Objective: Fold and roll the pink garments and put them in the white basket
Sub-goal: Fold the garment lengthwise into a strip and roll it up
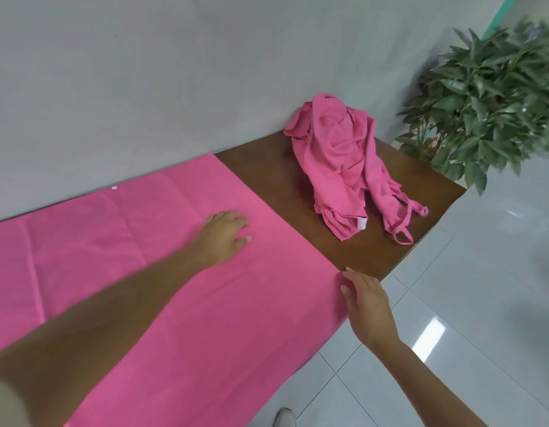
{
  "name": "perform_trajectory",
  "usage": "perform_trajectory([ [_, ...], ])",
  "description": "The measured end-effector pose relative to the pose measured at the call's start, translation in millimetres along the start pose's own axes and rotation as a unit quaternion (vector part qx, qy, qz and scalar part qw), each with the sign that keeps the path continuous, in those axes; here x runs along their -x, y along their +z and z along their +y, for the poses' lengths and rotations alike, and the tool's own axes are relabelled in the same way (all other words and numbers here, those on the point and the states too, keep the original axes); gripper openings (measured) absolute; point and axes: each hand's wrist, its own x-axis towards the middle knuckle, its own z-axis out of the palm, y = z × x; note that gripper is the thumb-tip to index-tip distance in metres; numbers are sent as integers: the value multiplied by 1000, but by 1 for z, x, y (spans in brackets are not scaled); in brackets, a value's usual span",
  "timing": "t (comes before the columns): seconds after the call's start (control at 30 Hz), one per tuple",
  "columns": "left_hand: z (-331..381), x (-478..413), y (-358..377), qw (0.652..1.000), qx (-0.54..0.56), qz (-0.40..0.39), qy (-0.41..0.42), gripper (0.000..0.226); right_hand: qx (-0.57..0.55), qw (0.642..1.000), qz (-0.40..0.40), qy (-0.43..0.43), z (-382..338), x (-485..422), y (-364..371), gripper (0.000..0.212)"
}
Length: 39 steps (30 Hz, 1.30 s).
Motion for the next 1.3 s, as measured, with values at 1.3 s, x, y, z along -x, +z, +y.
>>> perform_trajectory([
  [1.3, 20, -67, -38, 993, -16, -76, 90, 2, -146, 987, -2, 67, -21, 40, -29, 20],
])
